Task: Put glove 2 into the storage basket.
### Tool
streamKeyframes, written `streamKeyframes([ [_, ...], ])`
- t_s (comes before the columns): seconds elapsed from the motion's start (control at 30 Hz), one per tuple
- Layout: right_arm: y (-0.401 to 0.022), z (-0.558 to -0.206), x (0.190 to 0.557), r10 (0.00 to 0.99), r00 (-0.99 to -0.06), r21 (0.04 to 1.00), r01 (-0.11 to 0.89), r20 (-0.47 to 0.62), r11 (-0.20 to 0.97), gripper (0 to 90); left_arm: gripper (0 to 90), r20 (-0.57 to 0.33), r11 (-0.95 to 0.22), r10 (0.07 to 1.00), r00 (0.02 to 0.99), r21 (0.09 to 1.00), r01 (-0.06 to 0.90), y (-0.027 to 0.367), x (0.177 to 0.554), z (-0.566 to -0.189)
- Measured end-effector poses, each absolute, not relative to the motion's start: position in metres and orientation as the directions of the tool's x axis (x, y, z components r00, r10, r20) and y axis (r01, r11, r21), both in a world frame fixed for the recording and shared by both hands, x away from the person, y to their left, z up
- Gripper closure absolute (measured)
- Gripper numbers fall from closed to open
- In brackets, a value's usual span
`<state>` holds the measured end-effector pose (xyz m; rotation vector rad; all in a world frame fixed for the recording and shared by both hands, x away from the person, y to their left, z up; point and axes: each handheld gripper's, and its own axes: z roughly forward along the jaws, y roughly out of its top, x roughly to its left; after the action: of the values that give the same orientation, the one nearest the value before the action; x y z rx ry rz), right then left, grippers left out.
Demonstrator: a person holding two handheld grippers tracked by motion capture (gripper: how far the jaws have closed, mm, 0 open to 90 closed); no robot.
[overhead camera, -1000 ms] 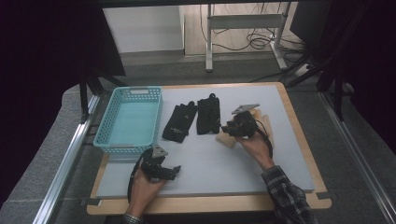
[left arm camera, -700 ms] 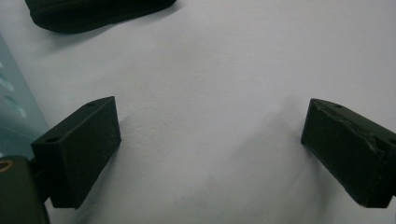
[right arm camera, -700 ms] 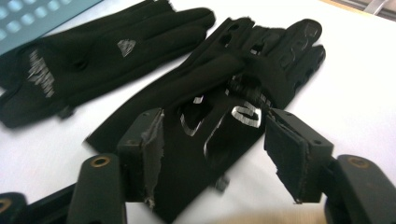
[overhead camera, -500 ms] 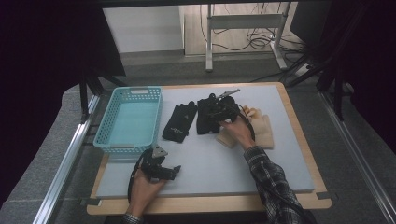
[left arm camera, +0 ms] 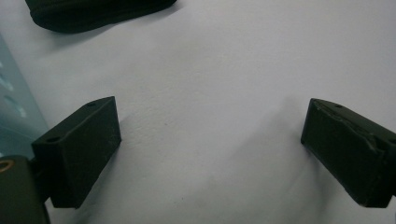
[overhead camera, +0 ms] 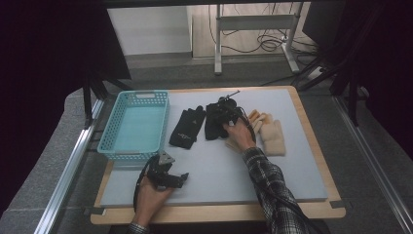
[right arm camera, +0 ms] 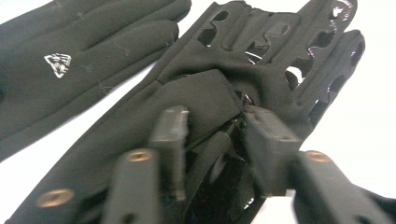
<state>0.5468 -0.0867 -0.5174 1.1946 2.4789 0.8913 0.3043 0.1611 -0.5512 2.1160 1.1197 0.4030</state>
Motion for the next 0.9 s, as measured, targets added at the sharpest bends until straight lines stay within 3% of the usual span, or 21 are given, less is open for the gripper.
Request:
streamKeyframes([
  [0.07,-0.087,-0.517,0.546,0.773,-0.632,0.623,0.624,0.047,0.472,65.7,5.2,-0.048,-0.382,0.815,0.578,0.705,0.597,0.161,0.304,-0.551],
  [0.1,-0.087,-0.518,0.546,0.764,-0.639,0.622,0.635,0.091,0.457,77.4,5.2,-0.048,-0.382,0.815,0.578,0.705,0.597,0.161,0.304,-0.551],
  [0.17,-0.086,-0.518,0.545,0.758,-0.645,0.623,0.632,0.095,0.460,81.5,5.2,-0.051,-0.379,0.816,0.576,0.705,0.599,0.161,0.304,-0.551],
  [0.57,-0.092,-0.488,0.531,0.755,-0.653,0.668,0.589,0.063,0.454,83.0,5.2,-0.049,-0.381,0.815,0.577,0.705,0.598,0.161,0.304,-0.551],
  [0.9,-0.105,-0.439,0.473,0.691,-0.715,0.749,0.514,0.104,0.418,82.8,5.2,-0.049,-0.380,0.816,0.576,0.705,0.598,0.161,0.304,-0.551],
])
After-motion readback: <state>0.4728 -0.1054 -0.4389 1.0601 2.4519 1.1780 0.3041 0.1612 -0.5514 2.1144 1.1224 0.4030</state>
